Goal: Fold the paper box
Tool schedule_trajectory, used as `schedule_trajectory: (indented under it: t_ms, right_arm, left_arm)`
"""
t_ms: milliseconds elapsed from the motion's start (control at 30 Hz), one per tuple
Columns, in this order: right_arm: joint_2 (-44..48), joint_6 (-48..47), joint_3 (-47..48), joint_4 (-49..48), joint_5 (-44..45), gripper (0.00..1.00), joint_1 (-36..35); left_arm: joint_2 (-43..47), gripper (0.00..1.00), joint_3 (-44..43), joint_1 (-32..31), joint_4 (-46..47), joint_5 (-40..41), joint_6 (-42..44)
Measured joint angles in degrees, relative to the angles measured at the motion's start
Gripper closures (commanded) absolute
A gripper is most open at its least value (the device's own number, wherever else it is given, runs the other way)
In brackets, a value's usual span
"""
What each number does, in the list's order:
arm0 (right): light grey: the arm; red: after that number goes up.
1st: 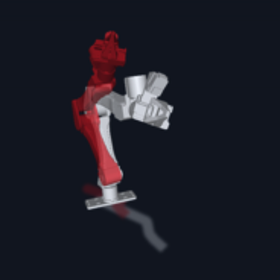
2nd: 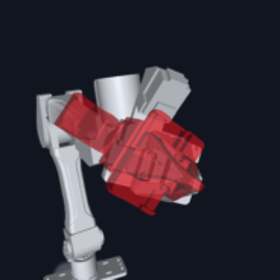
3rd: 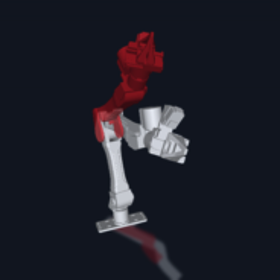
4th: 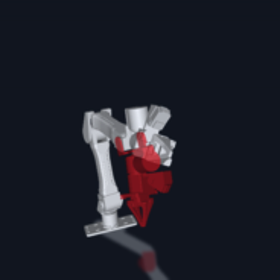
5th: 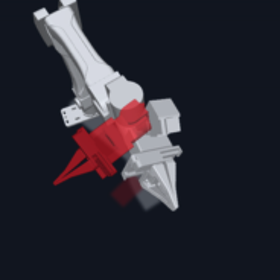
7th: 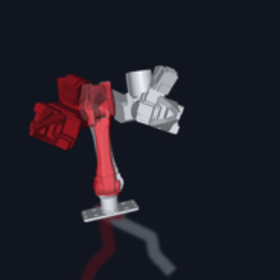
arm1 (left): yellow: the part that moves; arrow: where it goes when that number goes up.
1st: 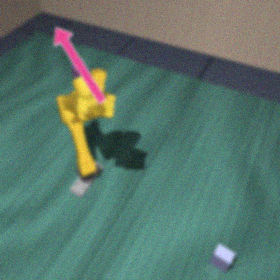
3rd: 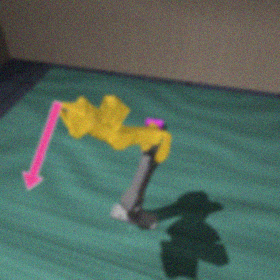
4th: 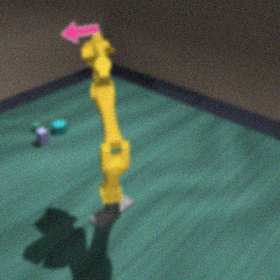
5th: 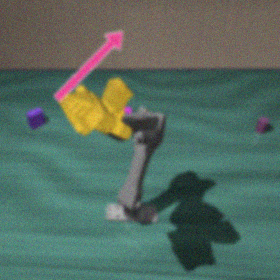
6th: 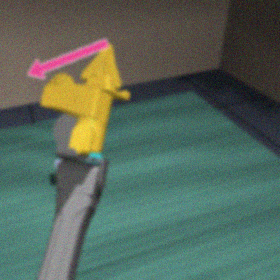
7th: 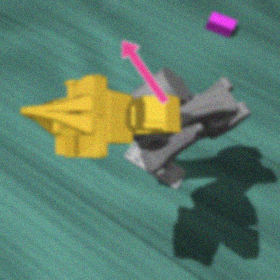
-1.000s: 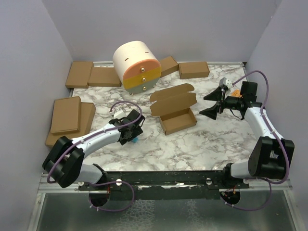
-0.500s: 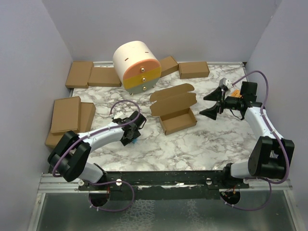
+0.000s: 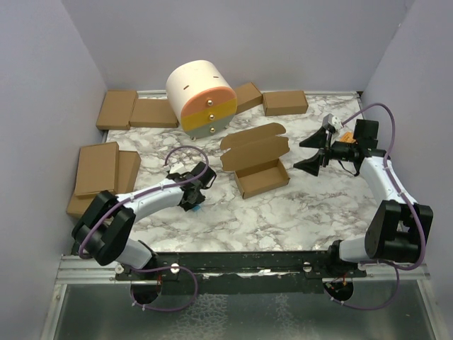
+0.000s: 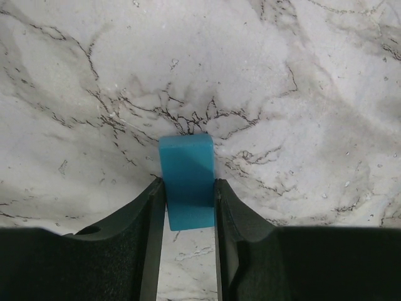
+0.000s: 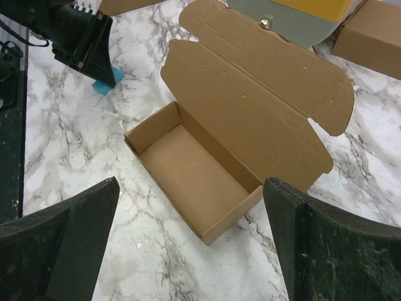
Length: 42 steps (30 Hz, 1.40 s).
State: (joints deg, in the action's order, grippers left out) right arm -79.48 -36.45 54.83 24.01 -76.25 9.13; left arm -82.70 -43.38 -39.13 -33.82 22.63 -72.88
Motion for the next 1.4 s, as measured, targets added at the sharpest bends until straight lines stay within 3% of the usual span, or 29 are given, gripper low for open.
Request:
schedule_trajectory:
  t_ms: [233,367,500,767,967,1167,1400]
  right_arm:
    - [0.0,-0.3,0.2,0.1,-0.2,0.01,0.4]
    - [0.0,-0.3,0.2,0.1,-0.5,0.01,0.5]
    - [0.0,-0.3,0.2,0.1,-0.5,0.01,0.5]
    - [0.0,1.8,0.2,-0.6,-0.1,0.01,0.7]
    - [0.0,3.9,0.2,-2.3,0.3,0.01,1.7]
    - [0.0,4.9,0.2,-3.1,0.3,0.01,2.0]
    - [0.0,5.3,0.2,-3.1,0.6,0.01,2.3]
  left_arm:
    - [8.6,0.94,3.3,-0.1,7.0,-1.7,8.8]
    - [19.0,0.99,8.3,-0.6,16.6,-6.4,19.9]
    - [21.1,0.99,7.3,-2.5,24.1,-13.2,32.0]
    - [10.5,0.97,-2.6,-6.8,33.8,-26.6,57.4]
    - [-0.4,0.93,-10.6,-7.1,35.4,-35.2,74.5]
    - [-11.1,0.91,-20.2,-7.1,33.6,-39.0,83.0]
    - [-20.9,0.75,-26.4,-7.1,32.8,-41.0,84.3]
